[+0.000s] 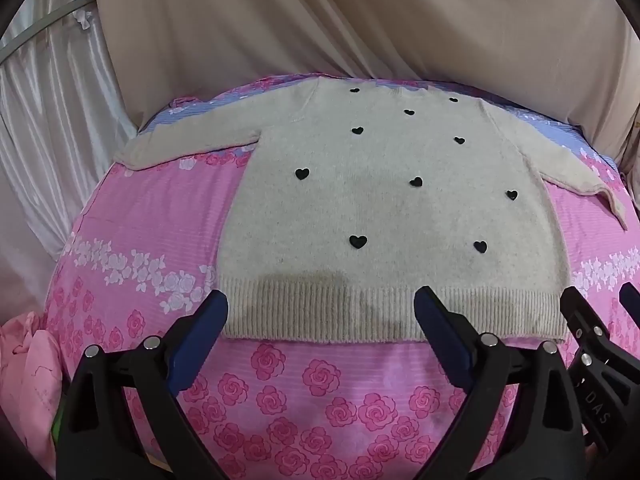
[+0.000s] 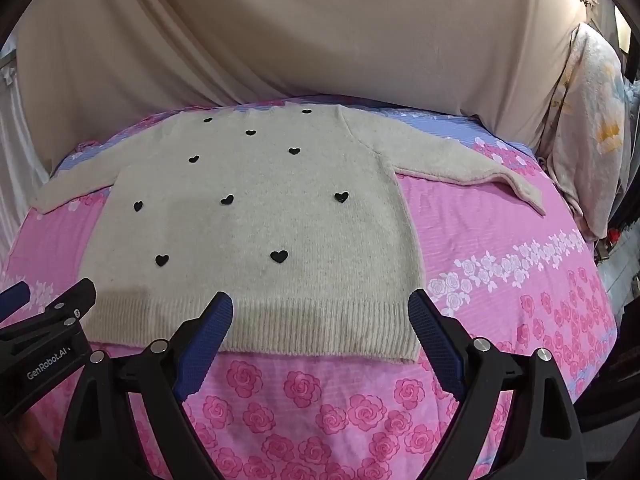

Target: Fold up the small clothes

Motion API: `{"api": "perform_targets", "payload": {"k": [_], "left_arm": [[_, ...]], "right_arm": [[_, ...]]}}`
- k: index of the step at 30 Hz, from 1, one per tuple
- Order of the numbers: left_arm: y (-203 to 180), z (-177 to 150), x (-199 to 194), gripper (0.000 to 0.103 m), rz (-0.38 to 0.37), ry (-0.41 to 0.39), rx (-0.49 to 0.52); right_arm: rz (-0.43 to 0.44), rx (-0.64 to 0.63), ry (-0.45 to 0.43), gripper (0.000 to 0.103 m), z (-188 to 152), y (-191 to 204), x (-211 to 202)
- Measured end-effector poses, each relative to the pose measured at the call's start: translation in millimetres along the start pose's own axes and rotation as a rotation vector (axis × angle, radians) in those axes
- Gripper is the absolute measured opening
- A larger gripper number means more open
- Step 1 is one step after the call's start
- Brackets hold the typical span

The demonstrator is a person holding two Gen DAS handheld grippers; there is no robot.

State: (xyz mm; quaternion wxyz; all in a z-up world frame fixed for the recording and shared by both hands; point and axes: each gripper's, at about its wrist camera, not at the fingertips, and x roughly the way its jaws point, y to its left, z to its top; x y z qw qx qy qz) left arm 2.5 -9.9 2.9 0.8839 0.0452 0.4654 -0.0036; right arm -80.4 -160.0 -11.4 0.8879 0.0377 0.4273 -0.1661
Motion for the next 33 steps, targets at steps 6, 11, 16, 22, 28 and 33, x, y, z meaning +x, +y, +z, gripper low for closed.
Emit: {"api": "perform_targets", "payload": {"k": [6, 11, 16, 22, 28, 33], "left_arm": [[2.0, -4.1, 1.6, 0.092, 0.009, 0.001, -0.006], [5.5, -5.7, 3.0, 0.092, 0.017, 0.007, -0.015], [6.9, -7.0, 3.6, 0.092, 0.018, 0.01, -0.017], [7.7, -8.4, 3.3, 0.092, 0.018, 0.008, -0.008], [4.0, -9.3, 2.4, 0.092, 0.023, 0.006, 0.001], [1.8, -8.6, 3.2, 0.092, 0.022, 0.007, 0.006]], "right_arm": [[0.007, -0.012, 0.004, 0.087, 0.8, 2.1, 1.7], [0.013, -0.02, 0.007, 0.087, 2.4, 4.9, 2.7], [0.018, -0.02, 0.009, 0.087, 1.2, 7.4, 2.9], [0.017, -0.021, 0.011, 0.087, 0.5, 7.6, 3.7], [0.023, -0.016, 0.011, 0.087, -2.5, 6.9, 3.6], [0.023, -0.016, 0.013, 0.087, -1.6, 6.6, 3.9]]}}
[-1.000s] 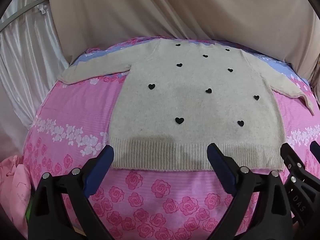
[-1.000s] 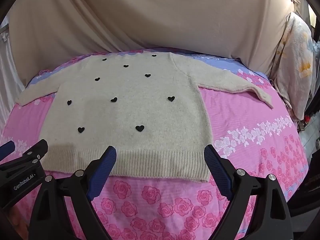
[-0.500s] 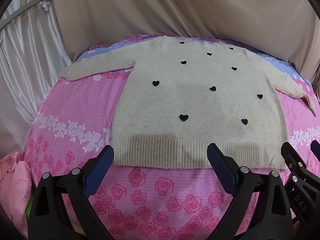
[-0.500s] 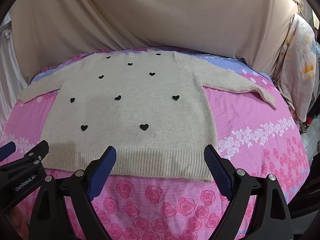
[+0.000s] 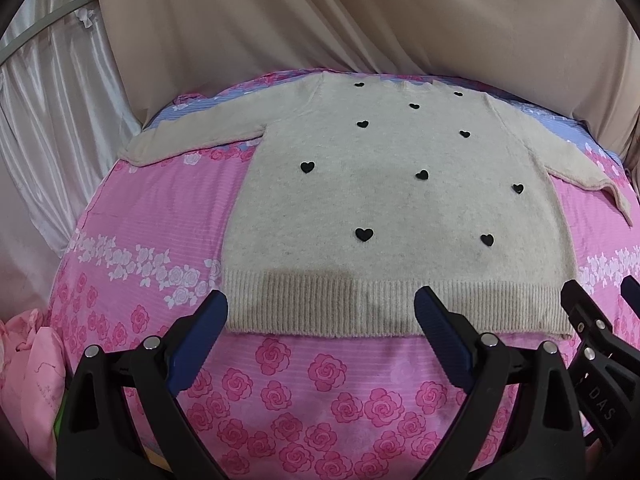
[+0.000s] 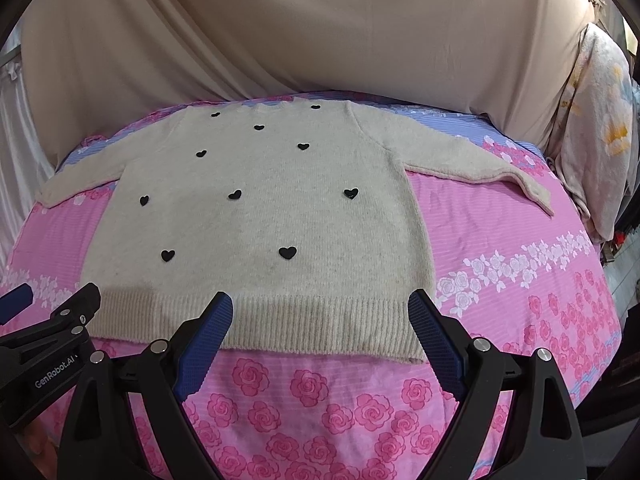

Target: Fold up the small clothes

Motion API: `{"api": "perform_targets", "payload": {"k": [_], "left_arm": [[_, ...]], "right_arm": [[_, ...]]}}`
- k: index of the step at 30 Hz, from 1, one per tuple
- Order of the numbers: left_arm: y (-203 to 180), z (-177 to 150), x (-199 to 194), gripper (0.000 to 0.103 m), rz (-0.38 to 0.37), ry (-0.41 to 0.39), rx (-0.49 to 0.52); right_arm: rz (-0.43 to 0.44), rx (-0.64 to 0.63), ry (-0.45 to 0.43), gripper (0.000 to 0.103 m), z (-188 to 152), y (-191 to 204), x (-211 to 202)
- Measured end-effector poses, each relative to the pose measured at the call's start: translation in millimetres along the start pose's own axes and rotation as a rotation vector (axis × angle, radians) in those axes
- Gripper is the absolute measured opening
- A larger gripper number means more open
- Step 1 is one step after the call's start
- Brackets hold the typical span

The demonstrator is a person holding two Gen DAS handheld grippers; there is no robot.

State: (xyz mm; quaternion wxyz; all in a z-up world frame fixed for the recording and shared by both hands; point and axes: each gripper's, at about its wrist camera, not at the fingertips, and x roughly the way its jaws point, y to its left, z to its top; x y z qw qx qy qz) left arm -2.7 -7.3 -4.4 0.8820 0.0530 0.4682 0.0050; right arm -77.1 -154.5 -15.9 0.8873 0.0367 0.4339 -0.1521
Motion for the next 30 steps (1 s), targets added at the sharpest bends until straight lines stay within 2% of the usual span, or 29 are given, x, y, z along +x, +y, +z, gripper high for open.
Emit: {"api": "perform_targets", "payload": {"k": [30], "left_arm": [[-3, 2, 7, 0.092, 0.006, 0.013, 0.008]], "right_arm": [[0.015, 0.002, 0.027, 0.087, 9, 3, 11]]}}
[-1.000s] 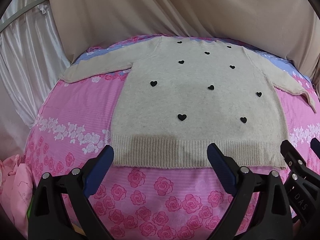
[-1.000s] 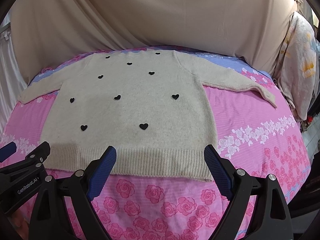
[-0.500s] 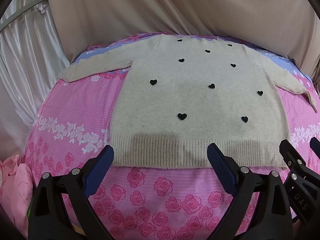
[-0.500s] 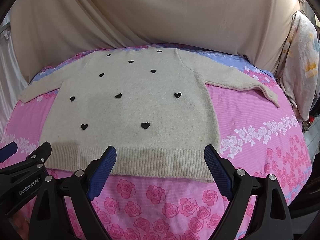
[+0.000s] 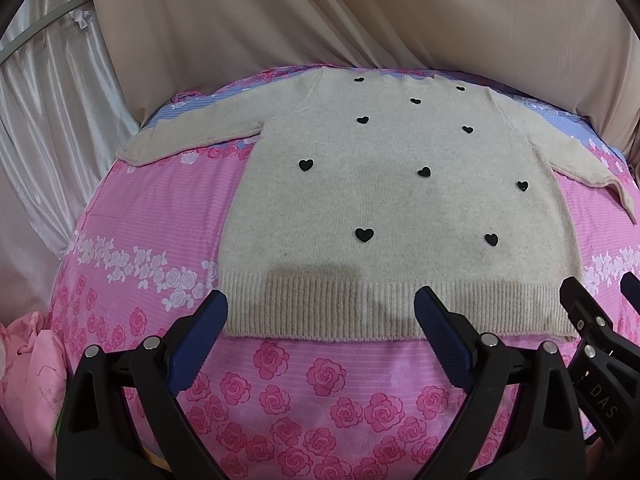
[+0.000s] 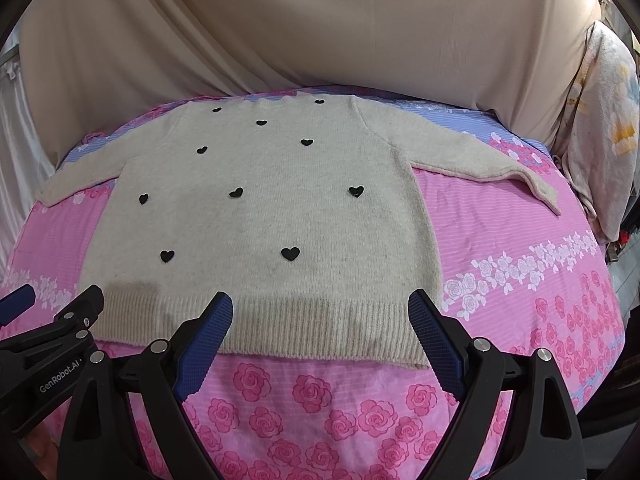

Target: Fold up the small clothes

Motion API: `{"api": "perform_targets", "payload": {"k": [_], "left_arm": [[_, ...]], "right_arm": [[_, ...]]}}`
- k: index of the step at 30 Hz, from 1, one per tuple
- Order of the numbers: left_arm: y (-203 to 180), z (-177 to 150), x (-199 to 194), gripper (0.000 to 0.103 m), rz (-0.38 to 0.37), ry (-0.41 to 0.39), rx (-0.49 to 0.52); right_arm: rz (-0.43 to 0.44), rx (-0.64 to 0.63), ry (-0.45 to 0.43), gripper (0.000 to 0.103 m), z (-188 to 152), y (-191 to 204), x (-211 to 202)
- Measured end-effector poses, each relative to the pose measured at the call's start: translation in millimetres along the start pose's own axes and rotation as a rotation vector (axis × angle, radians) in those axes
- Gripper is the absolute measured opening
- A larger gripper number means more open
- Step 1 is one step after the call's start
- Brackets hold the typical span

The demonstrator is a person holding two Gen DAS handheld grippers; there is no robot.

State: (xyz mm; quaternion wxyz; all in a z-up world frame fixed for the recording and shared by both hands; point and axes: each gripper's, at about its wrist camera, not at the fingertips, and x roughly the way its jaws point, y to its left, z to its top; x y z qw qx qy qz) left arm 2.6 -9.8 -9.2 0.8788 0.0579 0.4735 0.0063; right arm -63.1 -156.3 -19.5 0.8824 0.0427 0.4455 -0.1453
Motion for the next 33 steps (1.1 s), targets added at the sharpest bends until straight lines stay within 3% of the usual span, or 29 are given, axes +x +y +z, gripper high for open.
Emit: {"api": "perform_targets", "payload": {"k": [23, 28, 33], "left_arm": [[-2, 9, 13, 0.094, -0.023, 0.018, 0.0], [-3, 27, 20, 0.095, -0.075, 0.018, -0.033], [-4, 44, 29, 0.096, -0.108, 0.018, -0.049]], "right_arm": [[0.017, 0.033, 0.035, 0.087, 14, -11, 22], [0.052, 0.172, 0.084, 0.087, 33, -61, 55], [0.073, 0.443, 0.107, 0.087, 62, -180, 107]]}}
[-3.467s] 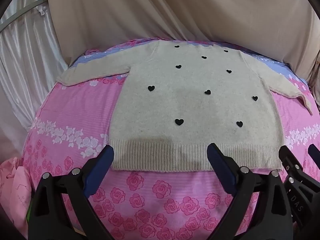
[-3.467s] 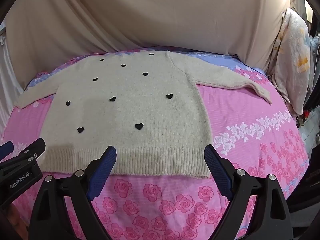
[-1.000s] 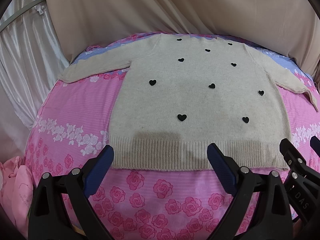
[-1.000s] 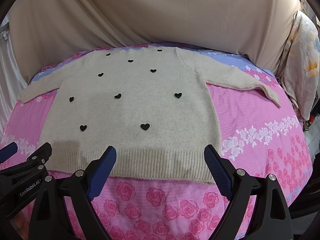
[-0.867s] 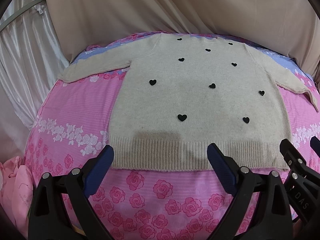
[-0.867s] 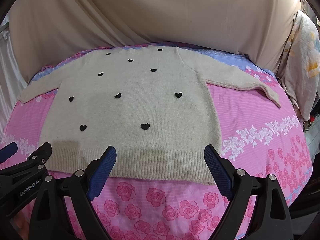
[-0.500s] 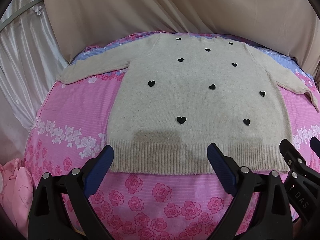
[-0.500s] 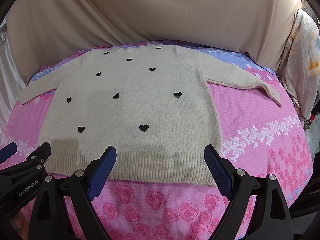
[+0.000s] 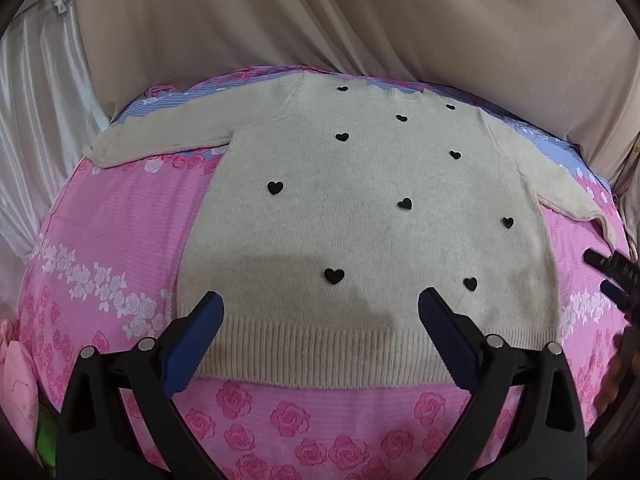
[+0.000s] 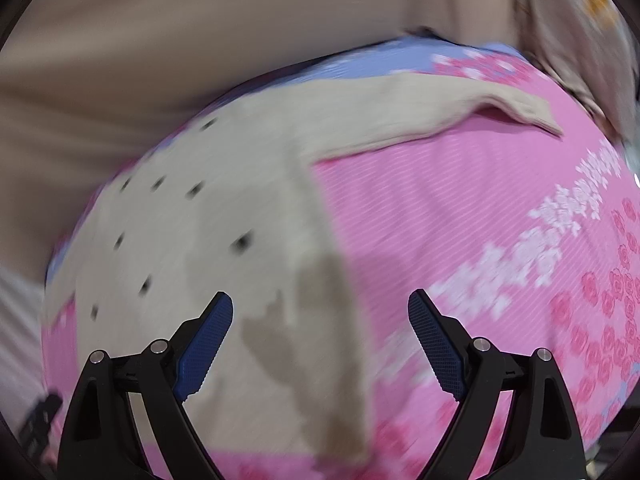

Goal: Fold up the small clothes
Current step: 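Grasp the sweater sleeve cuff with the right gripper and lift it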

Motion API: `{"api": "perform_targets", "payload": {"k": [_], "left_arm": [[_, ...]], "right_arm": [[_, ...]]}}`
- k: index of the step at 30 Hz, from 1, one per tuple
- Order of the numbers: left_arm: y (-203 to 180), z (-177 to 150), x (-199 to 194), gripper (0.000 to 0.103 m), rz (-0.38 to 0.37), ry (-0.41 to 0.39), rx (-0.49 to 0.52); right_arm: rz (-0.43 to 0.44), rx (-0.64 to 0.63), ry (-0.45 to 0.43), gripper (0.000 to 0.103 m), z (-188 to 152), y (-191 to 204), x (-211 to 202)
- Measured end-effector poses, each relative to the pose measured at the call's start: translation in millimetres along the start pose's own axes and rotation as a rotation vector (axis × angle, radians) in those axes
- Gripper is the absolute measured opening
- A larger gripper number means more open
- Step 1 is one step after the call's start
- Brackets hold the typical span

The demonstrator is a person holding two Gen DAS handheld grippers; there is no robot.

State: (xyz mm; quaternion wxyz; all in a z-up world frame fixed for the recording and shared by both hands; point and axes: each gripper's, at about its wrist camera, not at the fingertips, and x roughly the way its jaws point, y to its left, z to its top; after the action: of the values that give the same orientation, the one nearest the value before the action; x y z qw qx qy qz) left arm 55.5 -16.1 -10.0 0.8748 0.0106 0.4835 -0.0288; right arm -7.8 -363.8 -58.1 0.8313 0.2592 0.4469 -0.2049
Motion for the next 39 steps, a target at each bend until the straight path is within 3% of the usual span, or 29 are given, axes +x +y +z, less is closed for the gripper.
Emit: {"api": "perform_targets", "payload": {"k": [8, 15, 16, 18, 19, 20, 22, 25, 30, 34, 39], "left_arm": [[-1, 24, 29, 0.096, 0.066, 0.055, -0.012], [-3, 33, 54, 0.096, 0.103, 0.116, 0.005], [-3, 33, 57, 0.096, 0.108, 0.122, 0.006], [-3, 34, 61, 0.096, 0.111, 0.131, 0.007], [-3, 35, 64, 0.096, 0.111, 0.136, 0.007], [-2, 35, 65, 0.096, 0.112, 0.139, 0.006], [0, 35, 69, 0.096, 0.109, 0.146, -0.001], [2, 34, 71, 0.096, 0.097, 0.153, -0.01], [8, 33, 69, 0.096, 0.066, 0.141, -0.031], [22, 33, 67, 0.096, 0.052, 0.13, -0.079], [53, 31, 66, 0.096, 0.062, 0.119, -0.163]], "right_arm": [[-0.119, 0.283, -0.049, 0.087, 132, -144, 60], [-0.043, 0.562, -0.01, 0.086, 183, -217, 117], [-0.034, 0.588, -0.012, 0.077, 185, -221, 121], [-0.015, 0.621, -0.039, 0.039, 192, -225, 122], [0.023, 0.627, -0.047, 0.011, 195, -223, 122], [0.068, 0.634, -0.063, 0.012, 200, -218, 118], [0.115, 0.596, -0.135, 0.011, 211, -197, 100], [0.229, 0.443, -0.22, 0.011, 238, -140, 66], [0.436, 0.1, -0.248, 0.011, 263, 5, 22], [0.509, -0.197, -0.176, 0.011, 244, 142, 24], [0.436, -0.478, 0.026, 0.015, 169, 273, 100]]}}
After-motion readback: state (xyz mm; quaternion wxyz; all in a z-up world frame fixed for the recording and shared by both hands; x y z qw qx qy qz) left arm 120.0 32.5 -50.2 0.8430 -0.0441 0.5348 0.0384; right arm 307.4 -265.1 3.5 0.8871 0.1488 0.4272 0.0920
